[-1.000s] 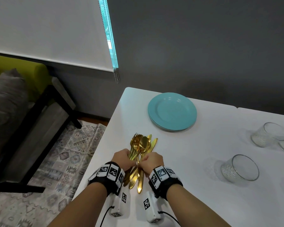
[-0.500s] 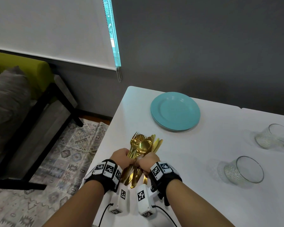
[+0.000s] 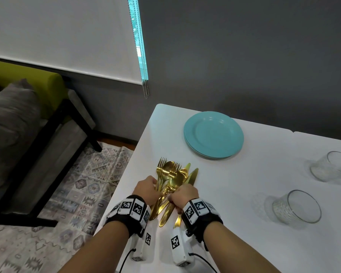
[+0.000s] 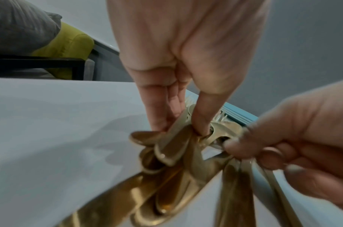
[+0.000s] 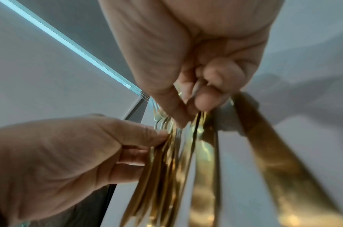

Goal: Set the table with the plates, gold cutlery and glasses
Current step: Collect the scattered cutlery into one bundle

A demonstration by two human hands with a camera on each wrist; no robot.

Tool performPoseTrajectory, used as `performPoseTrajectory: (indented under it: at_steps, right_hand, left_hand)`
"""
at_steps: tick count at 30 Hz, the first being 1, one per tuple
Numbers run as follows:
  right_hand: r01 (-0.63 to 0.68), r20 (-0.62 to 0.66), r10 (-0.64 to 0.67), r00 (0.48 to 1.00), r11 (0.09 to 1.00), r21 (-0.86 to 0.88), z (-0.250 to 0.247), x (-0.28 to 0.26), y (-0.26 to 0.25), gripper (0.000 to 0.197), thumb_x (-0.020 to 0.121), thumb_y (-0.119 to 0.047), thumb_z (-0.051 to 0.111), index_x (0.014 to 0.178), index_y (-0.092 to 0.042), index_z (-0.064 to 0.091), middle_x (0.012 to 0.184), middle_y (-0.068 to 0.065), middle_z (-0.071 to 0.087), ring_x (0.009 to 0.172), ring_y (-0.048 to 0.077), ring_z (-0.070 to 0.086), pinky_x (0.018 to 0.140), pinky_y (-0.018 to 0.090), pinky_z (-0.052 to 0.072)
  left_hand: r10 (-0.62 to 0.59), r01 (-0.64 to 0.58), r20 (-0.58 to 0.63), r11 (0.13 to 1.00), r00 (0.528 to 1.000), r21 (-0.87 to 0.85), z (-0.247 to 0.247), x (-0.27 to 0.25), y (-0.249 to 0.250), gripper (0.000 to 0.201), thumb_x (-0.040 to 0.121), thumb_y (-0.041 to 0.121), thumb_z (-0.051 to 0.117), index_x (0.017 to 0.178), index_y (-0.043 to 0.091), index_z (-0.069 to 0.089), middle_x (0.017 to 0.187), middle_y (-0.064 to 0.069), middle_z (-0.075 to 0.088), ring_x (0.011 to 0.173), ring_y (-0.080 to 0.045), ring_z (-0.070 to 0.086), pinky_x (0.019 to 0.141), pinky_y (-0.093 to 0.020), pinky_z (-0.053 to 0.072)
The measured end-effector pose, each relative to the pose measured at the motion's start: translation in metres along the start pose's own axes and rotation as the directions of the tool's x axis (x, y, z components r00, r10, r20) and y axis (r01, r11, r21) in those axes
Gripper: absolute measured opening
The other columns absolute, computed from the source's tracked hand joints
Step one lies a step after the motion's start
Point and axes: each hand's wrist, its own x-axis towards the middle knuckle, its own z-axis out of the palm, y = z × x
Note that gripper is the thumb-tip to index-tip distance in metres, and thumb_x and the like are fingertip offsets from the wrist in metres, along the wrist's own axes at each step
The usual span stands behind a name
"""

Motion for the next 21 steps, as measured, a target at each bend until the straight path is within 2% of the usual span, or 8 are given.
performPoseTrajectory:
  at_steps: [2,5,6,8,10,13,17,21]
  right_hand:
    - [-0.037,-0.084,0.033,0.996,0.998,-0.043,-0.011,-0.001,0.01,0.017,0.082,-0.021,0.057,0.07,-0.01,0.059,0.075,0.004,0.062,0.067,0.019,0.06,0.045,0.019,0.04]
    - [-0.123,-0.144,0.12,0.982,0.992,-0.009,-0.021,-0.003,0.025,0.026,0.083,-0.017,0.059,0.06,-0.012,0.048,0.068,0.003,0.059,0.07,0.019,0.06,0.042,0.018,0.037]
    - [-0.144,-0.124,0.144,0.982,0.989,0.006,-0.021,-0.002,0.027,0.027,0.083,-0.019,0.062,0.061,-0.012,0.048,0.071,0.004,0.062,0.073,0.02,0.064,0.045,0.019,0.042]
    - [-0.146,-0.083,0.151,0.985,0.987,0.071,-0.019,-0.001,0.027,0.027,0.082,-0.025,0.068,0.064,-0.011,0.052,0.084,0.008,0.072,0.081,0.022,0.07,0.06,0.025,0.056]
    - [-0.131,-0.082,0.14,0.987,0.986,0.099,-0.016,0.0,0.026,0.029,0.079,-0.029,0.072,0.066,-0.01,0.055,0.088,0.011,0.073,0.082,0.024,0.072,0.073,0.031,0.06]
    - [-0.123,-0.095,0.137,0.986,0.983,0.138,-0.014,0.003,0.023,0.033,0.076,-0.03,0.076,0.065,-0.008,0.055,0.089,0.014,0.073,0.081,0.027,0.072,0.075,0.036,0.06]
    - [-0.105,-0.102,0.118,0.988,0.987,0.125,-0.016,0.003,0.025,0.03,0.074,-0.032,0.078,0.074,-0.007,0.06,0.089,0.014,0.073,0.07,0.025,0.066,0.07,0.032,0.059]
    - [-0.082,-0.1,0.092,0.991,0.992,0.101,-0.023,-0.003,0.03,0.03,0.077,-0.034,0.075,0.08,-0.006,0.066,0.088,0.013,0.074,0.064,0.023,0.063,0.072,0.032,0.06]
  left_hand:
    - [-0.009,0.009,-0.011,1.0,1.0,0.018,0.0,-0.001,0.001,0.025,0.08,0.027,0.07,0.095,0.018,0.053,0.098,-0.003,0.063,0.088,-0.014,0.057,0.077,-0.022,0.047]
    - [-0.017,0.017,0.004,0.999,1.0,0.037,0.001,-0.003,0.002,0.028,0.078,0.031,0.072,0.09,0.019,0.05,0.093,0.0,0.058,0.085,-0.013,0.053,0.071,-0.02,0.042]
    - [-0.025,0.024,0.018,0.999,1.0,0.023,0.002,-0.004,0.002,0.028,0.078,0.031,0.072,0.089,0.019,0.049,0.094,-0.001,0.059,0.085,-0.014,0.055,0.07,-0.021,0.043]
    - [-0.04,0.041,0.045,0.999,0.998,-0.026,0.003,-0.004,0.003,0.028,0.077,0.029,0.074,0.083,0.02,0.048,0.098,-0.005,0.063,0.088,-0.018,0.062,0.073,-0.026,0.053]
    - [-0.047,0.052,0.074,0.996,0.996,-0.07,0.004,-0.007,0.006,0.03,0.076,0.026,0.075,0.079,0.02,0.046,0.099,-0.009,0.064,0.09,-0.022,0.066,0.08,-0.037,0.058]
    - [-0.053,0.065,0.088,0.988,0.995,-0.138,0.007,-0.014,0.009,0.028,0.077,0.02,0.074,0.081,0.017,0.047,0.098,-0.011,0.064,0.084,-0.027,0.07,0.073,-0.041,0.06]
    - [-0.047,0.062,0.098,0.985,0.994,-0.158,0.011,-0.017,0.009,0.027,0.078,0.02,0.073,0.083,0.016,0.047,0.084,-0.007,0.062,0.067,-0.024,0.066,0.07,-0.039,0.061]
    - [-0.011,0.012,0.096,1.0,0.995,-0.015,0.008,-0.013,0.009,0.029,0.079,0.036,0.07,0.089,0.015,0.053,0.082,-0.002,0.062,0.074,-0.018,0.063,0.077,-0.03,0.057]
